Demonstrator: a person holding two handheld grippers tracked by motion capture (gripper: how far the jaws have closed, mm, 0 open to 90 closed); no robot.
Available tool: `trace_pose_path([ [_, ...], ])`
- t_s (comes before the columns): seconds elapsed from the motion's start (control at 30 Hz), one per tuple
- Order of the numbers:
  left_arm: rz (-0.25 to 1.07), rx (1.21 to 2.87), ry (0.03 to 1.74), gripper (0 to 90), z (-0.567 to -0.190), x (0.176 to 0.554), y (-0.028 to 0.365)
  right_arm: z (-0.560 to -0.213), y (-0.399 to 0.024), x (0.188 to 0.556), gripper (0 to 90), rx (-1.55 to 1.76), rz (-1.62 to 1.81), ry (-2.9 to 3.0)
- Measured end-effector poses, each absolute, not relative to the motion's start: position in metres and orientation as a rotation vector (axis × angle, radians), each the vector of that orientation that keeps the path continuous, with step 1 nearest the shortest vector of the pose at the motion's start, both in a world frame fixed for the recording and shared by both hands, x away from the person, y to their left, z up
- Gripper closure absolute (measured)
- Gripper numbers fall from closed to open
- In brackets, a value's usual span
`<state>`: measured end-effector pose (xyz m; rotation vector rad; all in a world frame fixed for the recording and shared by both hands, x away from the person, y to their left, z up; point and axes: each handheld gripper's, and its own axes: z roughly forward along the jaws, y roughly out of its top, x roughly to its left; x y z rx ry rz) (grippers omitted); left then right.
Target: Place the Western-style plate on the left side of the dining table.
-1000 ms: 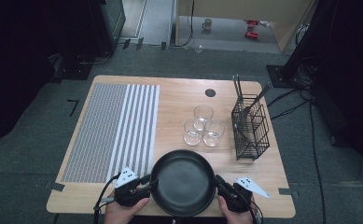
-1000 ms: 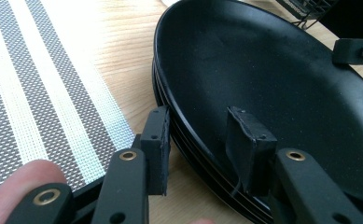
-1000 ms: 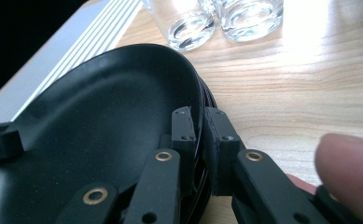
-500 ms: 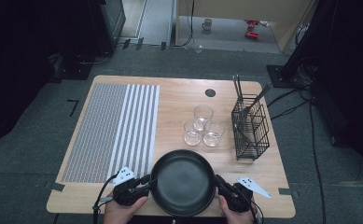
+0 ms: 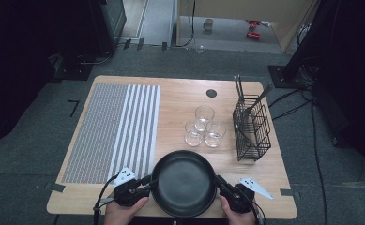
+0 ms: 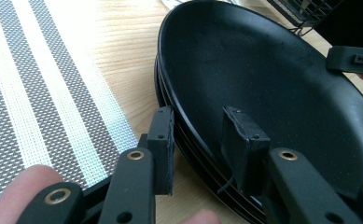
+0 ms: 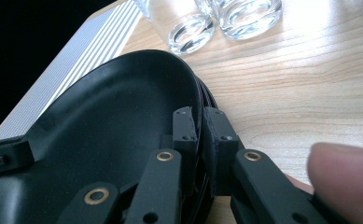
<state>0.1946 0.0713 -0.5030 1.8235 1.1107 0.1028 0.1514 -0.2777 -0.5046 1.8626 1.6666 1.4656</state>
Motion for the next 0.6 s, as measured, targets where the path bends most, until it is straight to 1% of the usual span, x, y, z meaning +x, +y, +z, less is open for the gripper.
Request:
trace_pose_path([
  [0.6, 0.096, 1.827, 1.109, 65.9, -0.5026, 0.1950, 0.0720, -0.5055, -0.2776, 0.1516, 84.2, 1.856, 1.477, 1.667],
])
